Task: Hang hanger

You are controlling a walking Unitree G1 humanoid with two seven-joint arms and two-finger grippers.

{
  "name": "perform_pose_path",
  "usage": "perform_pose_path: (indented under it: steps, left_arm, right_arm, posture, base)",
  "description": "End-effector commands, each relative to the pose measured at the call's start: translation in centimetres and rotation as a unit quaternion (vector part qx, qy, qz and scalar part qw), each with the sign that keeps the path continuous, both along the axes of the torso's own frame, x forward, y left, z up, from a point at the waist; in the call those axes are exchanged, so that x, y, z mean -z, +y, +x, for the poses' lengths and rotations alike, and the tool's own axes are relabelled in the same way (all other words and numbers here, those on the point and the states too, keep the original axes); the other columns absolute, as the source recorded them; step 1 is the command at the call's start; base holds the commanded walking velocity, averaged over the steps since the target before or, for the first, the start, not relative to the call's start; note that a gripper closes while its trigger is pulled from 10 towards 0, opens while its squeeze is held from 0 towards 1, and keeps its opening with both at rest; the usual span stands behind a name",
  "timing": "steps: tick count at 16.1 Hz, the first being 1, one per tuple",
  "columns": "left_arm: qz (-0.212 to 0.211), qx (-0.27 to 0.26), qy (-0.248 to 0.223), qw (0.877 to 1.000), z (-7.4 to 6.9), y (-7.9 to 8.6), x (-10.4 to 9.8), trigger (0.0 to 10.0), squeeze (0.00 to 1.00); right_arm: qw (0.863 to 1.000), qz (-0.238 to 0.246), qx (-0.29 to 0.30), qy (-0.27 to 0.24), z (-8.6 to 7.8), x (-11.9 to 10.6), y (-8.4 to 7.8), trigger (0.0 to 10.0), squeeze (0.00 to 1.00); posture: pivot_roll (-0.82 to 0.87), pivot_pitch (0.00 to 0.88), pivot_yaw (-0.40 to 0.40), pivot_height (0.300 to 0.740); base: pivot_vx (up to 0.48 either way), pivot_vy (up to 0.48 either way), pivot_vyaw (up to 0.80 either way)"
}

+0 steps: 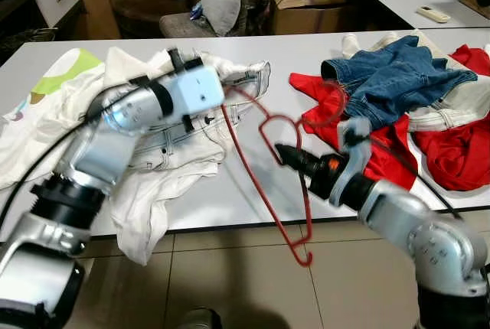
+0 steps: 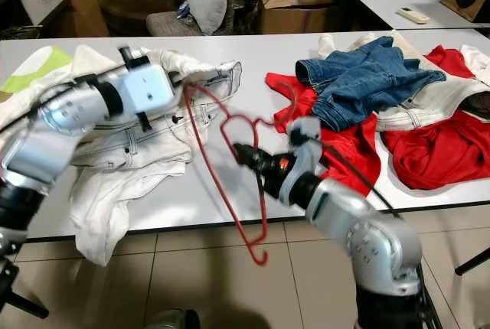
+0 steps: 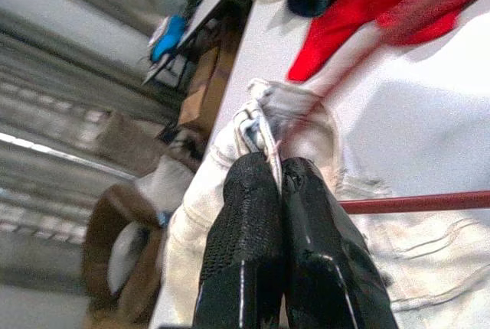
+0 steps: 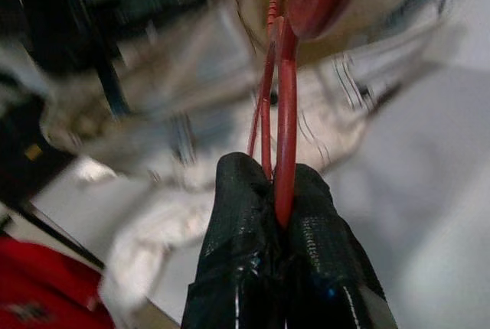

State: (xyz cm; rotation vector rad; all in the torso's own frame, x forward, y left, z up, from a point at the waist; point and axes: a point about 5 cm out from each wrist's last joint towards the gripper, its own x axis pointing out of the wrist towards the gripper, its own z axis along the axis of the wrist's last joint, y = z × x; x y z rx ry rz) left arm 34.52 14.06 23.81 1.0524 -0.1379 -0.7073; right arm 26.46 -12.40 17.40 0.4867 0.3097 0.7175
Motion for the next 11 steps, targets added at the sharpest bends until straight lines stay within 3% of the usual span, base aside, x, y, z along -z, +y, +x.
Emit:
perform_pose_path:
  steps: [1, 4, 7, 9, 11]
  left_arm:
    - [0.000, 0.041, -0.003, 0.999, -0.9, -0.9, -1.0, 2.9, 0.00]
    - [0.045, 0.041, -0.012, 0.998, -0.8, -0.5, -1.5, 2.9, 0.00]
    - [0.052, 0.012, -0.073, 0.996, 0.5, -0.3, -4.4, 2.9, 0.00]
    - [0.052, 0.027, -0.098, 0.993, 0.6, -1.3, -6.4, 3.7, 0.00]
    - [0.052, 0.038, -0.128, 0.990, 0.4, -1.9, -8.5, 3.9, 0.00]
  right_arm:
    - [0.999, 0.026, 0.004, 0.028, 0.6, 0.3, -0.1, 10.0, 0.00]
    - [0.997, 0.047, -0.014, 0.063, 2.2, 1.0, 1.1, 10.0, 0.00]
    - [0.991, 0.086, -0.075, 0.075, 4.6, -0.2, 6.3, 10.0, 0.00]
    - [0.982, 0.161, -0.066, 0.068, 6.5, -2.5, 8.9, 10.0, 0.00]
    - [0.963, 0.259, -0.062, 0.042, 7.8, -5.8, 9.7, 10.0, 0.00]
  posture:
    - [-0.04, 0.000, 0.030, 0.740]
    - [-0.04, 0.000, 0.032, 0.740]
    - [-0.04, 0.000, 0.042, 0.740]
    - [-0.02, 0.000, 0.041, 0.740]
    - [-0.01, 0.000, 0.039, 0.740]
  base:
    - [0.000, 0.000, 0.00]
    - [0.000, 0.000, 0.00]
    - [0.000, 0.000, 0.00]
    - [0.000, 0.000, 0.00]
    - [0.000, 0.000, 0.00]
